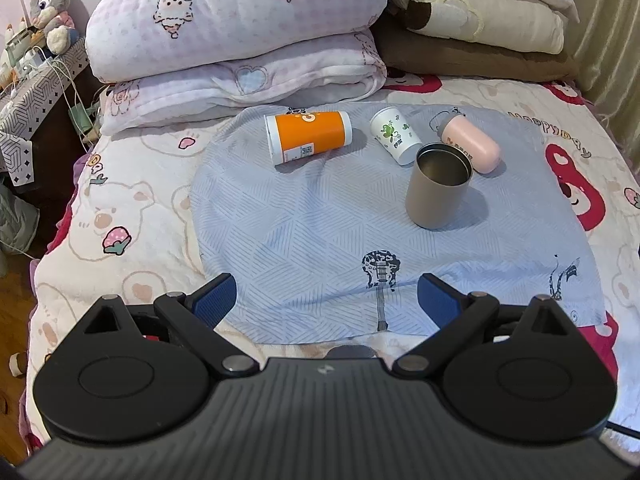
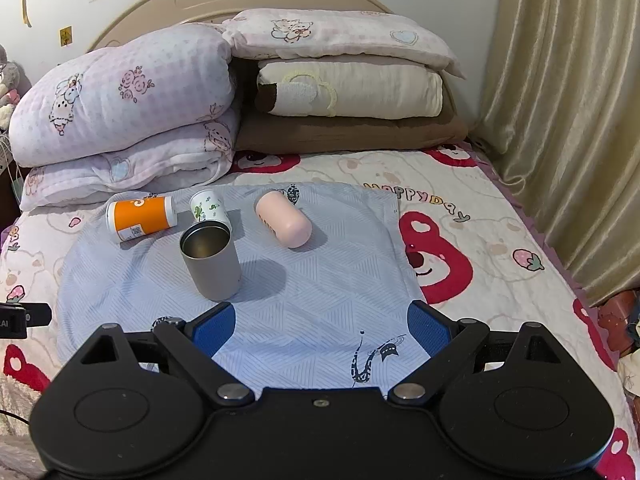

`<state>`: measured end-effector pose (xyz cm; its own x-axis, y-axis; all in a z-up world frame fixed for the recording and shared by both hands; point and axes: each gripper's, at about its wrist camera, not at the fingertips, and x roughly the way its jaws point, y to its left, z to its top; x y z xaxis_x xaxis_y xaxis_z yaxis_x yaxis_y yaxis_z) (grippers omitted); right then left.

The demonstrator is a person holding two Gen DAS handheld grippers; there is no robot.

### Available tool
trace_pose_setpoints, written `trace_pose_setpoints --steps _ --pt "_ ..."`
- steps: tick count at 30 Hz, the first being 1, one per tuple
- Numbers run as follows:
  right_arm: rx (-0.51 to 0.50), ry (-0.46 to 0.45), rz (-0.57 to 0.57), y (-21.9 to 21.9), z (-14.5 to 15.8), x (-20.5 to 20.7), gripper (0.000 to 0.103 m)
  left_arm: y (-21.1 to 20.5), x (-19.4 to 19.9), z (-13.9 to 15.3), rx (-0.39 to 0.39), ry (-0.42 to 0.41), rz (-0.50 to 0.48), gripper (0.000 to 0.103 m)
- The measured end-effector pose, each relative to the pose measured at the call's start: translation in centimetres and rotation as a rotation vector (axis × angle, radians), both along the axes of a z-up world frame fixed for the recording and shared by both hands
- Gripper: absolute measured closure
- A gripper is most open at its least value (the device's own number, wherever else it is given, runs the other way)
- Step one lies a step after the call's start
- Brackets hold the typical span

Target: Flip cup upright

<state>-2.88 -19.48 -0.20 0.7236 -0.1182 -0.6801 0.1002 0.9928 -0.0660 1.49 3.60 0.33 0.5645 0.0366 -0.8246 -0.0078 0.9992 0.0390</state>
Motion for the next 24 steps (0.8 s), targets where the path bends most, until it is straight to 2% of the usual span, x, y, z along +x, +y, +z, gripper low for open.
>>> trace_pose_setpoints --steps 24 --pt "-0.011 -0.005 -0.002 -0.3 -0.12 -0.11 0.008 0.3 0.25 -0.57 -0.006 0.02 -0.004 0.005"
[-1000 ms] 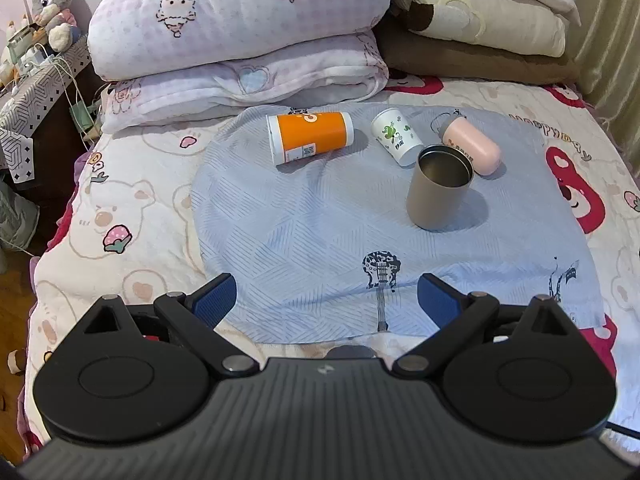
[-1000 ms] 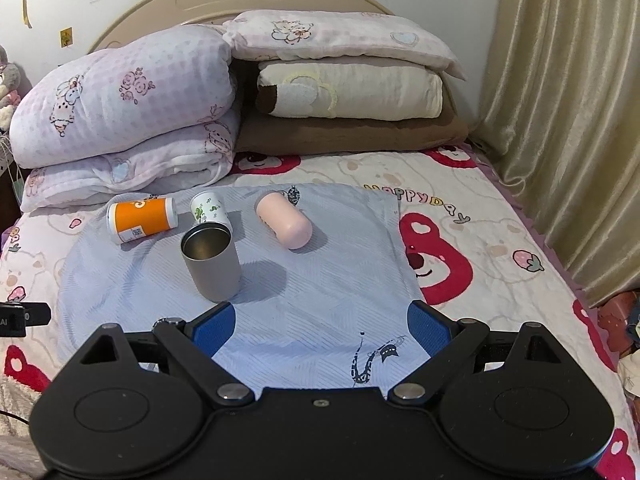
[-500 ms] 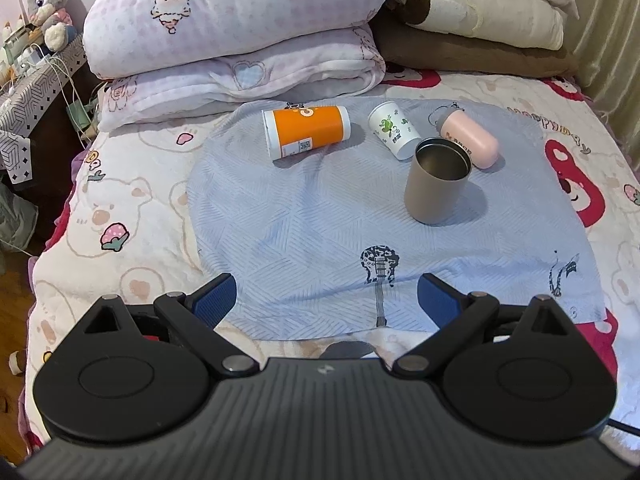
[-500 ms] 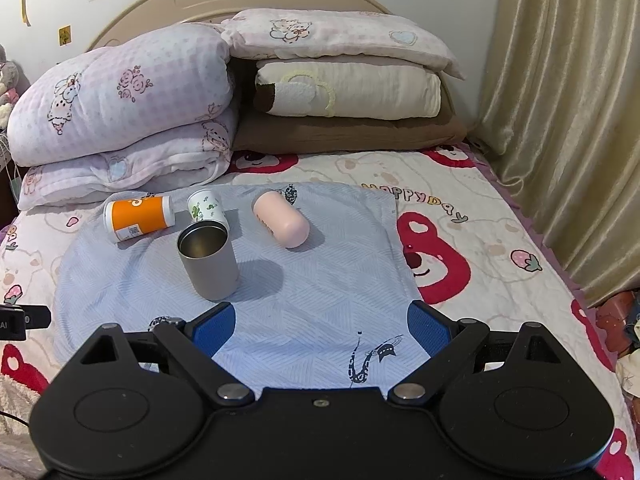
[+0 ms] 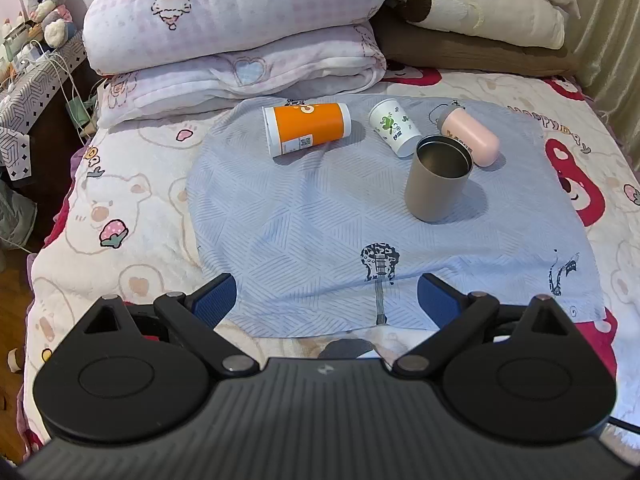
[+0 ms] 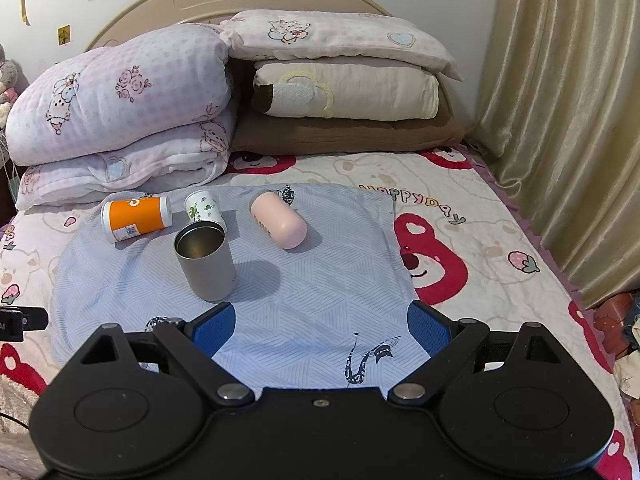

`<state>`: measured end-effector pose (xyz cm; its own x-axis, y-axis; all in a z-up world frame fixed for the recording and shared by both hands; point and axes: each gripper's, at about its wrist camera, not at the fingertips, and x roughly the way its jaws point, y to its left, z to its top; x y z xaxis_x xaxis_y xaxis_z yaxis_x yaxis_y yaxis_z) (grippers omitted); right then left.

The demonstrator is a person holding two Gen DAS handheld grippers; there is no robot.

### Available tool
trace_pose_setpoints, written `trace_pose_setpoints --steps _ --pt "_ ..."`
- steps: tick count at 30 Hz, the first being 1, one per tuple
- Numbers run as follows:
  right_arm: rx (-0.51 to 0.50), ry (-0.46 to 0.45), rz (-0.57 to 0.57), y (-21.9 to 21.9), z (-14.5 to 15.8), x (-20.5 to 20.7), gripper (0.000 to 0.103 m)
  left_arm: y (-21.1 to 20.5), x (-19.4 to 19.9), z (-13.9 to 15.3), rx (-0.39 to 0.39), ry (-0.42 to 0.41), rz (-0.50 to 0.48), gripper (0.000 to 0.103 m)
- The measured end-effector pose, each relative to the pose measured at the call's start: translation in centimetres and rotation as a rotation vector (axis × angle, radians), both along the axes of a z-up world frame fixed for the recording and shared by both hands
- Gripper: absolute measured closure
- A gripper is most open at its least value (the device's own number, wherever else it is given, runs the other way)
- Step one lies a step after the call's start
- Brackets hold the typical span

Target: Flip cup upright

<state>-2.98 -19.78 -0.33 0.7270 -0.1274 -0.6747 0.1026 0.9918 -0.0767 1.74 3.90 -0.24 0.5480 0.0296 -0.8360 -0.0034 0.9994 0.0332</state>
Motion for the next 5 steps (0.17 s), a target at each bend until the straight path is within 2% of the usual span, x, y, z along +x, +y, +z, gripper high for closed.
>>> trace_pose_setpoints --steps 5 --pt "0.0 0.001 -0.001 0.03 -0.01 0.02 0.008 0.03 -0.06 -0.05 0.003 0.001 -0.001 0.005"
